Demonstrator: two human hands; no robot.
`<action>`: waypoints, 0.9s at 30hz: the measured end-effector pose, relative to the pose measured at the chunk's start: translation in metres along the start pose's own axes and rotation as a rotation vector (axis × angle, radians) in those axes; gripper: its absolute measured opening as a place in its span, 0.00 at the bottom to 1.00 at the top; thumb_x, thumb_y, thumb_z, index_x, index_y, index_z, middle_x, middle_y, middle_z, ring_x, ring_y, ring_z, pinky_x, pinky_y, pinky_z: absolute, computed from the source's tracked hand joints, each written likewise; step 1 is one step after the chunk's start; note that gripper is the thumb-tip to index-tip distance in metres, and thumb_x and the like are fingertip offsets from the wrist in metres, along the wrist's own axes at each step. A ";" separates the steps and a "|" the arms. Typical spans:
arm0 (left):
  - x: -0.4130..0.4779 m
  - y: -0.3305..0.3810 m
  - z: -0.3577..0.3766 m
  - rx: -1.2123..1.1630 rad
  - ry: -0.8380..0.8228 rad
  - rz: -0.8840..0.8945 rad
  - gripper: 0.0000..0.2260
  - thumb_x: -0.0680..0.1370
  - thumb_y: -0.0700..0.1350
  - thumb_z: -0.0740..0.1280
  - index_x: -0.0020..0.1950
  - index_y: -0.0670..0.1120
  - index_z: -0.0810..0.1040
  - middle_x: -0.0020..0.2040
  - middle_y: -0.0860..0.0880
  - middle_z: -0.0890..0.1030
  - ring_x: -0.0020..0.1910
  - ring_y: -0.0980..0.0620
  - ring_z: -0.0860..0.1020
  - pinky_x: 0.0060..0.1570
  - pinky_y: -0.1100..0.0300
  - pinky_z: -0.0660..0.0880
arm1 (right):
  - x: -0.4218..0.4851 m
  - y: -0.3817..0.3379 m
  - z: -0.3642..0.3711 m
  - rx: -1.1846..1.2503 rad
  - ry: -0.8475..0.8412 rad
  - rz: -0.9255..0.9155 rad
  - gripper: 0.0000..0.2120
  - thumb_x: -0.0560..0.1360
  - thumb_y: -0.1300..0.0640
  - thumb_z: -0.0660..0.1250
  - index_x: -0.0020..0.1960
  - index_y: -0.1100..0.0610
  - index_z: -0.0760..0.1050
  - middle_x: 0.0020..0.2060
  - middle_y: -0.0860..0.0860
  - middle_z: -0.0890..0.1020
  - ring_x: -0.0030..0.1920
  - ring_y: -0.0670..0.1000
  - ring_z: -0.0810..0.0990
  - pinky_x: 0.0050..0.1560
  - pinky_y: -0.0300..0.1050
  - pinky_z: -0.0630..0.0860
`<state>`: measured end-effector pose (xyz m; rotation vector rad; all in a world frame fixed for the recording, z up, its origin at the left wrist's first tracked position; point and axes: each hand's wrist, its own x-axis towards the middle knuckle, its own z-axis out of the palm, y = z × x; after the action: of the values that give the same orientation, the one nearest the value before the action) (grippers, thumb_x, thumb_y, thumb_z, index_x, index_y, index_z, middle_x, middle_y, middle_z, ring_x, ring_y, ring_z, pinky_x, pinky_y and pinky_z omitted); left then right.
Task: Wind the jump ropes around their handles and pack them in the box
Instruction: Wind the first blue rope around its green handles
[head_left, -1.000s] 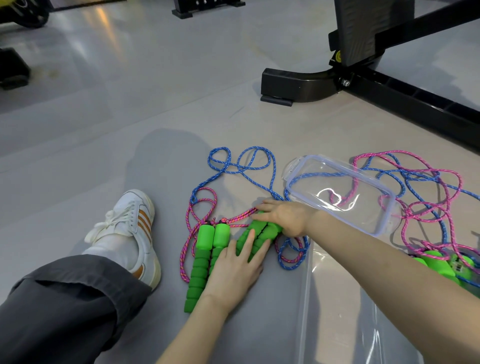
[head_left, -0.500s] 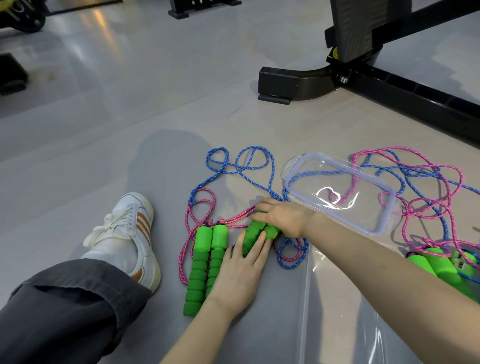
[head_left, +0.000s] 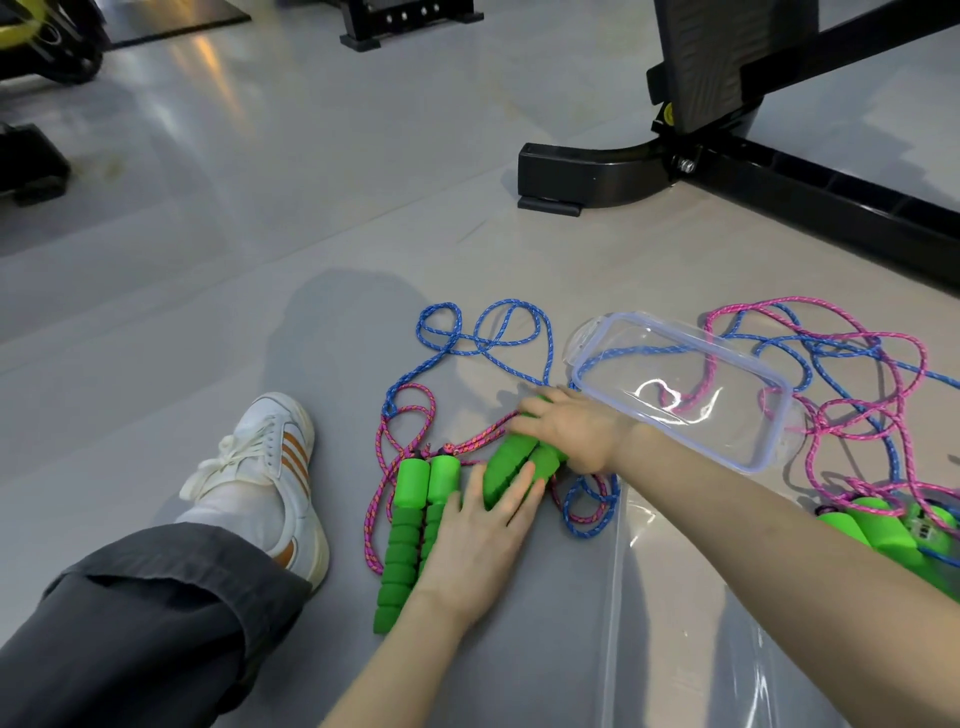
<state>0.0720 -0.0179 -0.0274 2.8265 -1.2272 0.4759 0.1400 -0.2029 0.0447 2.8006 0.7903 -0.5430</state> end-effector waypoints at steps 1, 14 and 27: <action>0.004 -0.004 -0.007 0.031 0.022 0.030 0.24 0.72 0.41 0.54 0.68 0.48 0.66 0.68 0.50 0.74 0.56 0.34 0.71 0.38 0.49 0.79 | -0.004 0.003 -0.005 0.003 0.041 0.010 0.33 0.70 0.64 0.66 0.72 0.51 0.59 0.67 0.53 0.64 0.71 0.60 0.58 0.70 0.53 0.56; 0.053 -0.049 -0.143 0.341 0.252 0.401 0.27 0.80 0.33 0.37 0.69 0.43 0.69 0.67 0.46 0.74 0.56 0.33 0.77 0.42 0.49 0.78 | -0.106 0.012 -0.110 0.095 0.384 0.151 0.34 0.67 0.55 0.68 0.71 0.47 0.62 0.58 0.53 0.68 0.55 0.57 0.70 0.58 0.47 0.64; 0.060 -0.058 -0.277 0.525 0.419 0.576 0.21 0.80 0.34 0.45 0.70 0.42 0.65 0.67 0.45 0.75 0.58 0.32 0.75 0.49 0.47 0.76 | -0.194 -0.009 -0.167 0.903 0.835 0.246 0.47 0.61 0.69 0.74 0.74 0.50 0.57 0.57 0.53 0.70 0.50 0.49 0.74 0.50 0.32 0.70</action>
<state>0.0780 0.0184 0.2592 2.4324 -2.0240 1.5161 0.0313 -0.2416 0.2734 3.9370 0.2830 0.5166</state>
